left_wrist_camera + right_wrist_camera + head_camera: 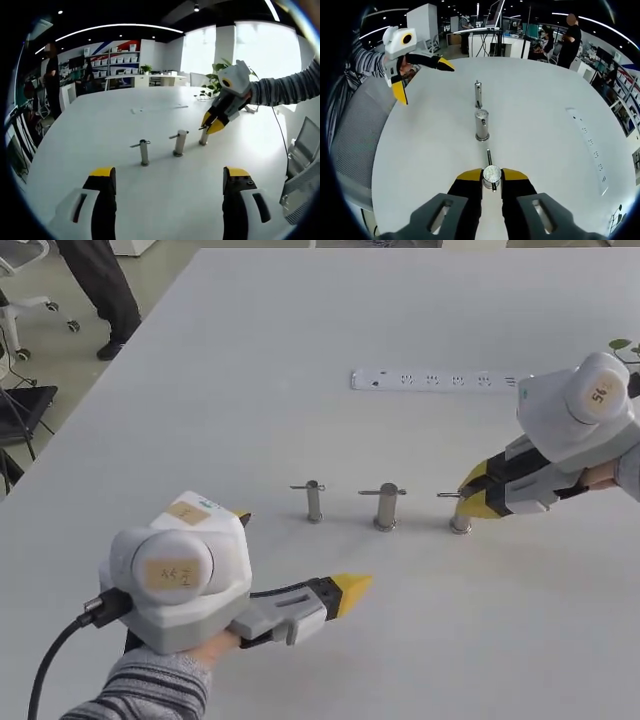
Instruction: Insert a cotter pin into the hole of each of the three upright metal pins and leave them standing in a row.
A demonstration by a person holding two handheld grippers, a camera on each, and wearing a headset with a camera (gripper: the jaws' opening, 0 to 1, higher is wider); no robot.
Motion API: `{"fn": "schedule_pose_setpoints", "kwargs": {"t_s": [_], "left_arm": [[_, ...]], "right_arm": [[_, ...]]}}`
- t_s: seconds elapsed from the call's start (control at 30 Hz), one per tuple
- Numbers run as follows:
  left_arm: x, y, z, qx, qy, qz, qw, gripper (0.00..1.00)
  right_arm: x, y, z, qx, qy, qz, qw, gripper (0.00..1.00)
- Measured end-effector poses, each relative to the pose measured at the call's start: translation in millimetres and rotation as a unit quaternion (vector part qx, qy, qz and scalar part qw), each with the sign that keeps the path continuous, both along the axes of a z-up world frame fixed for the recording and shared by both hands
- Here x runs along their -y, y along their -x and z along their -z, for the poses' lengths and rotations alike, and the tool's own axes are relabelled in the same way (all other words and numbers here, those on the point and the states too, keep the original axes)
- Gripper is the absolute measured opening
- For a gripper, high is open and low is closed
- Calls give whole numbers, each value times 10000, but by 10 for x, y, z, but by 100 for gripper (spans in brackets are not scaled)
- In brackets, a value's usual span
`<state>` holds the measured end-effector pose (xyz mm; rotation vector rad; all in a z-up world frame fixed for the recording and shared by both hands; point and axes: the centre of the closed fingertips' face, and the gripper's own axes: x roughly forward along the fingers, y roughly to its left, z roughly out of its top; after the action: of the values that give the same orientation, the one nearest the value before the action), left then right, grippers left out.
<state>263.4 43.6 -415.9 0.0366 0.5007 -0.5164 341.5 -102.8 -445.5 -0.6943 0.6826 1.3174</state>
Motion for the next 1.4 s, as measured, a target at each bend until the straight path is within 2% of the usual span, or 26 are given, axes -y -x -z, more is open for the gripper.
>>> {"fn": "schedule_pose_setpoints", "kwargs": {"t_s": [0.3,0.5,0.67,0.73,0.8,0.93,1.07,1.2,1.3,1.37,1.4], "left_arm": [[26,14,12,-40,-12,49,10000,86],[48,38,26,-50,-89,171,9998,87],[32,30,29,-67,-114,169,9998,87],[11,21,31,-70,-126,146,9998,87],[-11,20,41,-100,-133,124,9998,87],[-36,5,29,-113,-126,109,9998,86],[-48,-31,-23,-68,-132,131,9998,86],[-57,-63,-47,-52,-140,132,9998,86],[-65,-79,-10,-135,-125,116,9998,87],[-54,-81,-1,-172,-92,125,9997,87],[-43,-83,-10,-160,-82,140,9997,87]], "right_arm": [[18,-22,12,-200,-130,124,9996,9],[10,-17,17,-204,-137,95,9997,9],[60,-7,73,21,82,27,10000,12],[54,-14,35,53,-15,108,9999,13],[51,-25,-15,-5,-139,338,9993,15],[66,-24,-88,31,-247,600,9979,21],[58,28,-159,72,-483,846,9952,29],[75,77,-211,101,-663,1205,9904,39],[128,109,-215,128,-746,1591,9844,45],[155,132,-234,122,-917,1897,9775,49],[179,159,-239,44,-995,2086,9729,51]]}}
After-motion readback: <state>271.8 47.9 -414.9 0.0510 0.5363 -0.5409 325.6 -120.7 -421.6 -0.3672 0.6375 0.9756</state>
